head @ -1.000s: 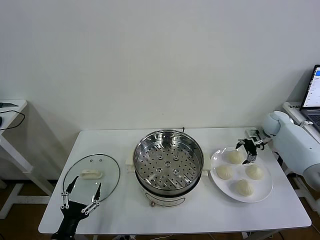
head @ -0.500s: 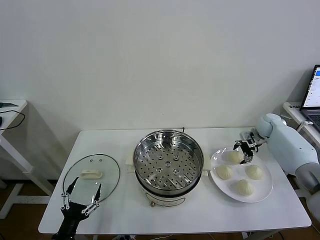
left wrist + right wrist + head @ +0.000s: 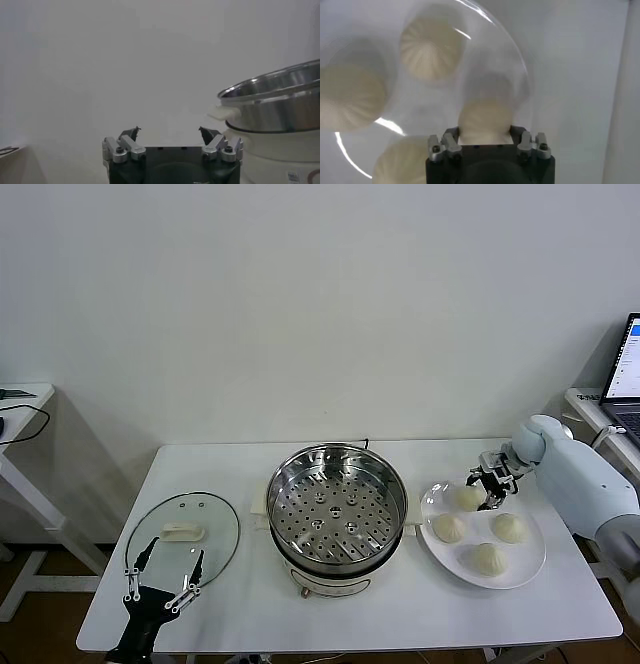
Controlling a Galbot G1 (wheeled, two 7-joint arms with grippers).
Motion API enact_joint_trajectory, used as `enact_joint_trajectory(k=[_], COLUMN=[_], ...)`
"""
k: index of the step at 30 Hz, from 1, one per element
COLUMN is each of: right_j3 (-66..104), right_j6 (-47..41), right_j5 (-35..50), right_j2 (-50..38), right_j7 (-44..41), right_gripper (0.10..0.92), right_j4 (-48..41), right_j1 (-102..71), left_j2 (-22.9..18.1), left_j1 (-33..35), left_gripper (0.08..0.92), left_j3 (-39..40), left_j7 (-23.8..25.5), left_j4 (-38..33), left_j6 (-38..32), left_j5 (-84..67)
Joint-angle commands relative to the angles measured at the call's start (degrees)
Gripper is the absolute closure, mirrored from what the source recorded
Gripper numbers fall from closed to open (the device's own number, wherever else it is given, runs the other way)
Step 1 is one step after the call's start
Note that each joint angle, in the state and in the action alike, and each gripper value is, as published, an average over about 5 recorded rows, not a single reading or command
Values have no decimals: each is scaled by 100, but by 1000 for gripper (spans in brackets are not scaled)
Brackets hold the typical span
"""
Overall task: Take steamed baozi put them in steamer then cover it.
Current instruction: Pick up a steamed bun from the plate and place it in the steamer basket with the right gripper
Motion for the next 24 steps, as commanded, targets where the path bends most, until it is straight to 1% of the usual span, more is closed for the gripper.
enact_joint_trajectory(k=[1,5,10,16,19,24], right_j3=[-134,-345,-1087,-1933,-2261,-2581], right_j6=[672,1638,2175,2295,2284,2196], right_j5=[388,567,1056,1380,1382,1155], right_j2=[-204,-7,312,723,898,1139], right_j7=[-211,-579,-837,-997,-1110,-1175], right_gripper=[384,379,345,334,328,316], right_j4=[999,1564,2254,3075,3368,3473], right_j1=[531,1278,2176,2880,3030,2850], left_j2=[9,37,43,21,5,-25], left_j1=[3,18,42,87,85,84], left_gripper=[177,177,177,177,177,177], left_j3=[-1,-1,3,14,28,27], left_j7=[-2,-6,-14,-14,-14,-15], left_j4=[-22,-55,-95,-134,-134,-143], left_j6=[9,10,11,1,-2,-13], left_j5=[-3,-5,-5,-4,-4,-4])
